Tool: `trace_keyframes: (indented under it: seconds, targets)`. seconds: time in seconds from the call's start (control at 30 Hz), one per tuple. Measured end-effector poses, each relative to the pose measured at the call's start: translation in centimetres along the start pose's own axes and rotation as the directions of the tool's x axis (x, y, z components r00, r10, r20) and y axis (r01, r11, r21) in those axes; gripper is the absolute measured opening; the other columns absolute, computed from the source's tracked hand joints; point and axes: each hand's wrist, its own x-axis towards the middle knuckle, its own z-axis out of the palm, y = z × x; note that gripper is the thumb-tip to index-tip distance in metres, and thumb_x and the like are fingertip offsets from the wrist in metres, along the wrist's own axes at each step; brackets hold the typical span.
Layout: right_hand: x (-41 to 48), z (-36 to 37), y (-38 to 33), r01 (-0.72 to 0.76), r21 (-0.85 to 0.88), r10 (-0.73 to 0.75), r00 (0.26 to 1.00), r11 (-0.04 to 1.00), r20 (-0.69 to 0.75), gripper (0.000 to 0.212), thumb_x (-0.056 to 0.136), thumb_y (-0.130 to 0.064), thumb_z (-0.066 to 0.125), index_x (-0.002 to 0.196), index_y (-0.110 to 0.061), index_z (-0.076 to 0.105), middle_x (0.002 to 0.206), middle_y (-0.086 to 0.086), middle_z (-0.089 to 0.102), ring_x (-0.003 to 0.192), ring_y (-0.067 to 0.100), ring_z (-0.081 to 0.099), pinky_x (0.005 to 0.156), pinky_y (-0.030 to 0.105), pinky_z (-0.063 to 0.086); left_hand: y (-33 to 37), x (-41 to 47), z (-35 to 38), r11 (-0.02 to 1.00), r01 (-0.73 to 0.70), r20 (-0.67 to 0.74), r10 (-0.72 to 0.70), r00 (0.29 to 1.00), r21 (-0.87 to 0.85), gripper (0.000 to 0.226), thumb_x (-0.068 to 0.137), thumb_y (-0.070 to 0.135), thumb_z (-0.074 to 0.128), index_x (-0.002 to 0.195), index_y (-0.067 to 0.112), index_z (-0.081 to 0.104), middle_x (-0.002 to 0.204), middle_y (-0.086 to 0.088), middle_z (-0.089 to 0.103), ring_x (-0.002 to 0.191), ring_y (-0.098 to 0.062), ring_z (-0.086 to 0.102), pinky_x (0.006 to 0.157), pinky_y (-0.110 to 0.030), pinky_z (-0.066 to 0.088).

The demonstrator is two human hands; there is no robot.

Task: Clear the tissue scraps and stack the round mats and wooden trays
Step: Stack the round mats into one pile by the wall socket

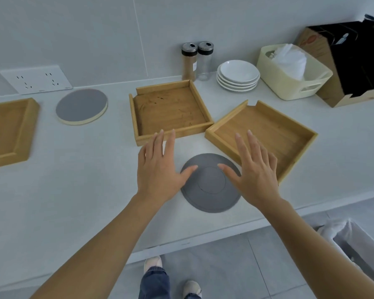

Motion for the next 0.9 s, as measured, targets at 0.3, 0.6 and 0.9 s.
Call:
trace_keyframes:
  seconds: [0.3,0.6,0.9]
  targets:
    - [-2.1,1.5,1.4,-0.205,0.131,0.150,0.928,0.970,0.341,0.057,0.083,-0.047,0.060,0.122,-0.009,0.045,0.116,0.008,0.053,0.107,0.025,0.050,0.088,0.035,0.043,2.6,-0.5,2.8,0.959,0.277,0.384,-0.235,0.893,-0.056,0.112,0.062,0.052,0.077,0.142,0.016,0.008,0.130,-0.016,0.043,0.121,-0.033,0.040,0.099,-0.041,0.031]
    - [-1.1,1.8,1.8,-0.475,0.189,0.322,0.790,0.860,0.522,0.063,0.074,-0.040,0.073,0.116,-0.006,0.042,0.117,0.010,0.051,0.109,0.029,0.050,0.092,0.040,0.043,2.8,0.9,3.9,0.882,0.468,0.517,-0.378,0.768,-0.052,0.096,0.059,0.038,0.084,0.129,0.008,0.026,0.126,-0.013,0.050,0.119,-0.033,0.045,0.093,-0.041,0.032]
    - [-1.2,2.4,1.9,-0.544,0.287,0.343,0.776,0.789,0.530,0.063,0.070,-0.030,0.079,0.115,-0.007,0.040,0.115,0.007,0.045,0.108,0.024,0.045,0.094,0.037,0.042,2.2,-0.1,4.6,0.748,0.374,0.434,-0.127,0.892,-0.548,0.019,0.078,0.000,0.060,0.091,0.001,0.046,0.094,-0.014,0.054,0.087,-0.030,0.053,0.071,-0.037,0.046]
